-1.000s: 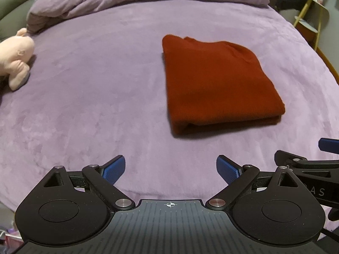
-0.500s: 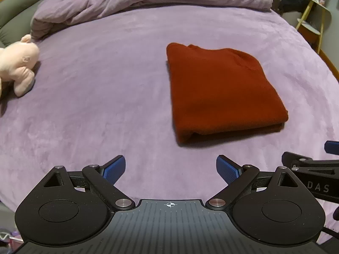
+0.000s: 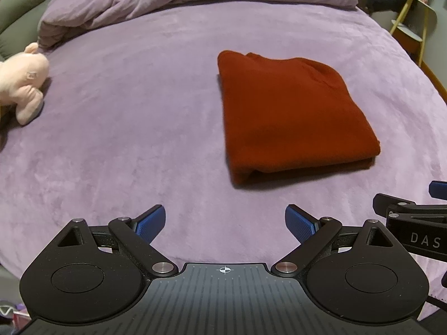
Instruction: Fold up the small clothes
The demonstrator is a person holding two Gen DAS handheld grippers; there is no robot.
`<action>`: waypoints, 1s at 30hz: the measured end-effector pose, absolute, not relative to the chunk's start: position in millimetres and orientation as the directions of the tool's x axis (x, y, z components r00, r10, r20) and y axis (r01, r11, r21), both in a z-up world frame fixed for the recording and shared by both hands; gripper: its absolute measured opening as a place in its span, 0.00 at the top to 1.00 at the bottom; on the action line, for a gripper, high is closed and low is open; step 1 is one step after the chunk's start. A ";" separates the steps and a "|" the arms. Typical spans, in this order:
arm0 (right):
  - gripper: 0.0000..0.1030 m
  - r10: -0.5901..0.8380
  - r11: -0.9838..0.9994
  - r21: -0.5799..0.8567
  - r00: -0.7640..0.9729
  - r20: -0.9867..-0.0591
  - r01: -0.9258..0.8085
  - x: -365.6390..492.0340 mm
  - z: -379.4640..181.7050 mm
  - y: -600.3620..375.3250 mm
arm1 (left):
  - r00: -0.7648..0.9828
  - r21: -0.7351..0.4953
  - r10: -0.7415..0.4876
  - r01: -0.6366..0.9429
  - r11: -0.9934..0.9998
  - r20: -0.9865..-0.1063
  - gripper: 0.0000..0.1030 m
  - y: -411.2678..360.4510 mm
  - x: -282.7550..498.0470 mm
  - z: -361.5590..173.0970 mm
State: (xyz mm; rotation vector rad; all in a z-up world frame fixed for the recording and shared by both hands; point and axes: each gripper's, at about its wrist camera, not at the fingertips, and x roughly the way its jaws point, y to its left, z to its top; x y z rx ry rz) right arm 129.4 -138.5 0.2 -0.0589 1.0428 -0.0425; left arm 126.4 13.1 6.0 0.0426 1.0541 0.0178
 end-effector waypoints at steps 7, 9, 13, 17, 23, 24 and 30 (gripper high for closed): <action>0.16 -0.064 0.998 -0.068 0.503 -0.862 0.011 130.0 0.1 -139.5 | 0.491 0.050 0.041 0.005 0.999 -0.870 0.07 12.1 125.8 5.1; 0.16 -0.062 0.998 -0.066 0.504 -0.861 0.010 130.2 0.3 -139.5 | 0.490 0.049 0.040 0.004 0.999 -0.871 0.07 12.0 126.1 5.0; 0.16 -0.063 0.998 -0.066 0.505 -0.861 0.012 130.2 0.5 -139.9 | 0.491 0.052 0.042 0.008 0.999 -0.870 0.07 11.3 126.3 4.6; 0.16 -0.065 0.998 -0.067 0.506 -0.860 0.014 130.3 0.7 -139.8 | 0.487 0.050 0.040 0.008 0.999 -0.873 0.07 11.6 126.8 4.7; 0.16 -0.062 0.998 -0.064 0.504 -0.862 0.013 131.1 1.3 -140.5 | 0.484 0.050 0.037 0.013 0.999 -0.874 0.07 11.8 128.2 5.1; 0.16 -0.063 0.998 -0.065 0.503 -0.862 0.013 131.2 1.3 -140.4 | 0.484 0.048 0.036 0.013 0.999 -0.874 0.07 12.0 128.3 5.4; 0.16 -0.063 0.998 -0.064 0.501 -0.863 0.014 131.4 2.6 -140.0 | 0.482 0.045 0.033 0.013 0.999 -0.876 0.07 12.5 128.4 4.3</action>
